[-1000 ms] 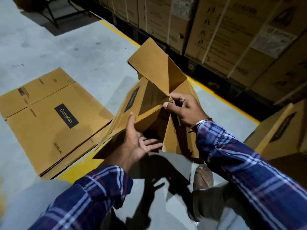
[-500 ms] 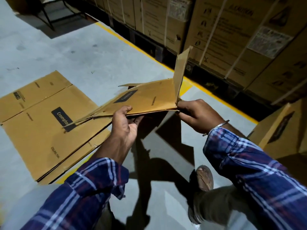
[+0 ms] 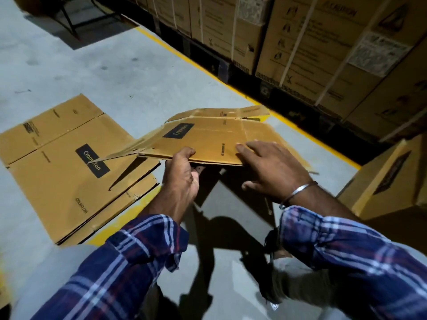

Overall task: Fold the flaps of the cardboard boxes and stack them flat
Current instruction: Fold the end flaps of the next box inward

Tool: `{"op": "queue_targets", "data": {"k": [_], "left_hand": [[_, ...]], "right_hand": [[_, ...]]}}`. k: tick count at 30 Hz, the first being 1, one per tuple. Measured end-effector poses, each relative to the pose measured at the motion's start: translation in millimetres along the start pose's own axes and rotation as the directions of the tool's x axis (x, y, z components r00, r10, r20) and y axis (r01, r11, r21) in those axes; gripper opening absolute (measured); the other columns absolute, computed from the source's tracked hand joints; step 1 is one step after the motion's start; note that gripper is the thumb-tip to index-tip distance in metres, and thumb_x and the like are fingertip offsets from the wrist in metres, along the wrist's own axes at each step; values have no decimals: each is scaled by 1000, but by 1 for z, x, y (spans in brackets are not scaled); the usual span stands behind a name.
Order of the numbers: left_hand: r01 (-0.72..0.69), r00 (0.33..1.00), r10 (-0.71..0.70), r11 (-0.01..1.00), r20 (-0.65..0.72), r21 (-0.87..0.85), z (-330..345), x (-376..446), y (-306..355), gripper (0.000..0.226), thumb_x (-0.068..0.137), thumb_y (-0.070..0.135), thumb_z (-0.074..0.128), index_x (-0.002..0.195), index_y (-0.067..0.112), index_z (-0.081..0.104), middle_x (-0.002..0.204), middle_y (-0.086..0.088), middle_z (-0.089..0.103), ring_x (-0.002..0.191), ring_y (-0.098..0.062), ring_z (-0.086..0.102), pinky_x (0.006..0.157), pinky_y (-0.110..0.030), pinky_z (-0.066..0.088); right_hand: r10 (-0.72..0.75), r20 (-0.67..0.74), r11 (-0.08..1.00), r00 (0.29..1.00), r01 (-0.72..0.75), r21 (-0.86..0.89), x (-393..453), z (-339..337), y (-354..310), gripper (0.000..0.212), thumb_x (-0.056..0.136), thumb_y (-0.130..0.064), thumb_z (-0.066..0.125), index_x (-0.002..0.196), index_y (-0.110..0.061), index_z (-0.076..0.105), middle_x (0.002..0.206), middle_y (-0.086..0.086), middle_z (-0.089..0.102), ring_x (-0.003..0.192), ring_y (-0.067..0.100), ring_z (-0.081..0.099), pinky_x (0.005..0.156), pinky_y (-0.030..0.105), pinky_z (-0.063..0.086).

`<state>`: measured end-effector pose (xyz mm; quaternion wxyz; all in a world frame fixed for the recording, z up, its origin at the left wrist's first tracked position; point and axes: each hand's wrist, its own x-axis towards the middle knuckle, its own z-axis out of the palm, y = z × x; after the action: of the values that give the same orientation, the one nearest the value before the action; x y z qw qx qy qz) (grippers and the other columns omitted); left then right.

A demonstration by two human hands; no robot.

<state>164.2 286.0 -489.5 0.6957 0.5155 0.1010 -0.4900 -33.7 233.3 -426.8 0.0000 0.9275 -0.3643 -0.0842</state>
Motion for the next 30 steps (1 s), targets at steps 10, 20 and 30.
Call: {"op": "queue_targets", "data": {"k": [10,20,30], "left_hand": [[38,997,-30,995,75,-98,-21,13,25,48,88,38,71,129,15,59,129,-21,59,114,-40,62,88,-57,59],[-71,992,74,997,-105,27,-37,27,50,46,87,-6,49,129,11,45,128,-26,57,111,-42,64,77,-60,62],[-23,996,27,999,-89,39,-43,24,37,48,88,-7,52,133,7,49,128,-26,57,109,-43,65,82,-57,61]], "right_hand": [[196,181,980,964,-201,8,7,13,31,71,96,-17,49,154,-51,25,144,2,55,121,36,57,88,38,46],[215,-375,900,902,-34,435,-19,30,-10,16,90,-35,62,90,-23,73,86,1,64,89,25,57,70,39,46],[448,604,-836,659,71,544,-2,64,-27,61,86,-53,74,134,-24,49,143,23,43,122,46,59,80,57,61]]}}
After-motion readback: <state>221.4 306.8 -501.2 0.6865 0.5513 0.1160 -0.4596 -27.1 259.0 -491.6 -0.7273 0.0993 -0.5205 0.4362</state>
